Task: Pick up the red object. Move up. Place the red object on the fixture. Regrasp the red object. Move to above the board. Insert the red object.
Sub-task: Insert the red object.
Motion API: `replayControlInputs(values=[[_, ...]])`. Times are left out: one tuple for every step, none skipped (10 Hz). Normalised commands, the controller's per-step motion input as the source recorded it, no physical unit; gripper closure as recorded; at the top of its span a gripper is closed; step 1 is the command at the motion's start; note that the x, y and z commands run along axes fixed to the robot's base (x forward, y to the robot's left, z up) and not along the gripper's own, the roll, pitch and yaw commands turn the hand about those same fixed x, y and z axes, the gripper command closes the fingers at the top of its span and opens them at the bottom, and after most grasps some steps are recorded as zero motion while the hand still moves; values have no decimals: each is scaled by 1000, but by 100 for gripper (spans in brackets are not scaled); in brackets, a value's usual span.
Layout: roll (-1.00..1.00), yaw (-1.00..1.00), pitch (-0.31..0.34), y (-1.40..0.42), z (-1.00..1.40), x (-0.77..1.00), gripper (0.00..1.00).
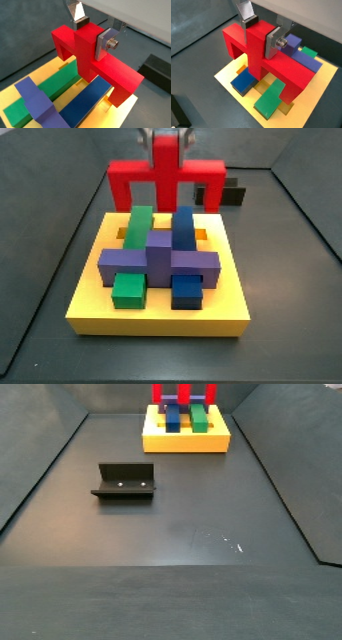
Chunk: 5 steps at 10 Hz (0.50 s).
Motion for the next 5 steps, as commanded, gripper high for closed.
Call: replayControlInputs(values=[[0,34,-107,0,-291,-37,100],[-14,17,-61,0,-203,0,100],[0,0,-56,0,-234,-40,100],[0,0,-21,0,-171,-46,100],[17,0,-21,0,-226,-94,100]])
